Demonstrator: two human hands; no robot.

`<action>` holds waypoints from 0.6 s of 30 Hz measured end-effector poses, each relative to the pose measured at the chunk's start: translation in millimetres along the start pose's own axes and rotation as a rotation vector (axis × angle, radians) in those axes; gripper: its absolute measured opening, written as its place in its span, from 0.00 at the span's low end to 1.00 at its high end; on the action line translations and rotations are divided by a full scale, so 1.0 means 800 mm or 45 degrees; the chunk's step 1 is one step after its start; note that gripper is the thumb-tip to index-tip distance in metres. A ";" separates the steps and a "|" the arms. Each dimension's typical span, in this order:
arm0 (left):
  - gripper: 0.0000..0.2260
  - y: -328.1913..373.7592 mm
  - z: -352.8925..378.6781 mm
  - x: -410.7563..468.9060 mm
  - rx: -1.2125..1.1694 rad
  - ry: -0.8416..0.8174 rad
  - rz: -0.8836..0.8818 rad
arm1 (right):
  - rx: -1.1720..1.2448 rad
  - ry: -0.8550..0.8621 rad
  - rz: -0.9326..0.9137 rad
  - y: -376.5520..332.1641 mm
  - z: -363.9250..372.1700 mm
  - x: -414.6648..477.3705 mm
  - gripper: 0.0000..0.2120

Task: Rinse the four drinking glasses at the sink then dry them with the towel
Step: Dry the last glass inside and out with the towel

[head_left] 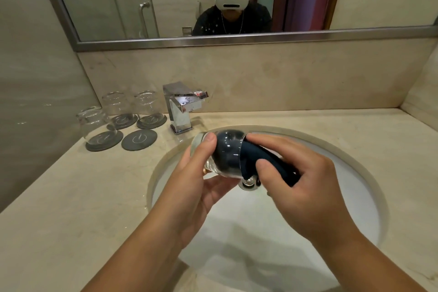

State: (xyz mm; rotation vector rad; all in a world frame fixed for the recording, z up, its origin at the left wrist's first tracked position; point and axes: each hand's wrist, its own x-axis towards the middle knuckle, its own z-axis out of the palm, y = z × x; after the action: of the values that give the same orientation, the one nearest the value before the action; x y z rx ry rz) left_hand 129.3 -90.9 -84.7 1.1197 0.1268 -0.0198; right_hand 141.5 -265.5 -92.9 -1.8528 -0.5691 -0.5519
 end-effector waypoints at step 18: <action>0.23 -0.004 -0.010 0.005 0.166 -0.017 0.029 | 0.071 -0.572 0.404 -0.009 -0.023 0.014 0.23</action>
State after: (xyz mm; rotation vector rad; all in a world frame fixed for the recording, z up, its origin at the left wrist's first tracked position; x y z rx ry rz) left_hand 132.0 -85.1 -91.4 1.2507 0.1017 -0.0155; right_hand 143.6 -279.0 -75.2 -1.9722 -0.5581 0.0953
